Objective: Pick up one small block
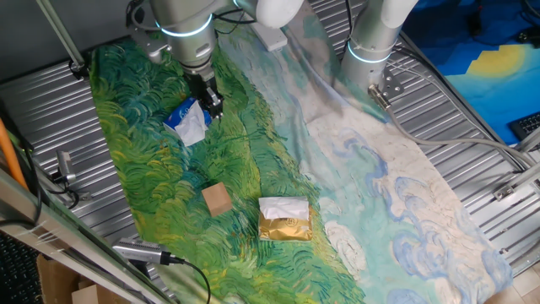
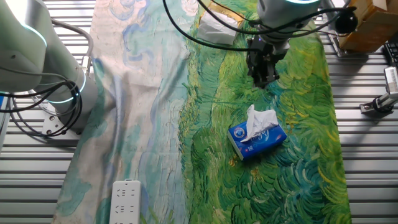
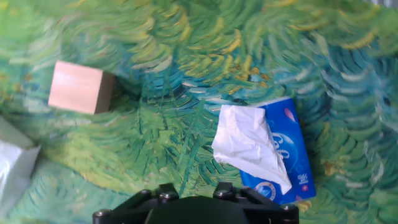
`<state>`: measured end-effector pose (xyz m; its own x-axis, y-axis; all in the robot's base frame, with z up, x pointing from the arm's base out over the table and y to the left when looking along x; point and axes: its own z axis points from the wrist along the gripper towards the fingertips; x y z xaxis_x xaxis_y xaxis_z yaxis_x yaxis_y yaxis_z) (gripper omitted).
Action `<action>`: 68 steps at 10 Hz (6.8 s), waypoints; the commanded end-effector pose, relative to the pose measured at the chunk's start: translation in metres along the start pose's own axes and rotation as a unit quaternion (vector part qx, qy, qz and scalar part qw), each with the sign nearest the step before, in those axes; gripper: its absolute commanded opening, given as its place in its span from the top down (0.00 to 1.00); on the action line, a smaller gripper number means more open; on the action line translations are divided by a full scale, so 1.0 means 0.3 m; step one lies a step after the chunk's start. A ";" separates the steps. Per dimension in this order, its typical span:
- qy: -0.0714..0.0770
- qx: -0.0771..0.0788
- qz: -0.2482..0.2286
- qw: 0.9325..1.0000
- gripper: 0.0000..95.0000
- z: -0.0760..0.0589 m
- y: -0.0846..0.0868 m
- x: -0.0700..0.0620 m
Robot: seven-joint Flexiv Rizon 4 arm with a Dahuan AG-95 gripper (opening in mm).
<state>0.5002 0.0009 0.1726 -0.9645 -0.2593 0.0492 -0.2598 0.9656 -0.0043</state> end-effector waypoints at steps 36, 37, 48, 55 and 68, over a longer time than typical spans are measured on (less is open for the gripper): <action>-0.007 -0.046 -0.003 0.999 0.60 0.102 0.111 -0.156; -0.007 -0.046 -0.003 0.999 0.60 0.102 0.111 -0.156; -0.007 -0.046 -0.003 0.999 0.60 0.102 0.111 -0.156; 0.008 -0.048 -0.025 0.998 0.40 0.037 0.114 -0.145; -0.013 -0.041 0.113 0.993 0.20 0.255 0.388 -0.398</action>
<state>0.5804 0.1429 0.0911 -0.9989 -0.0383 0.0267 -0.0364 0.9970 0.0681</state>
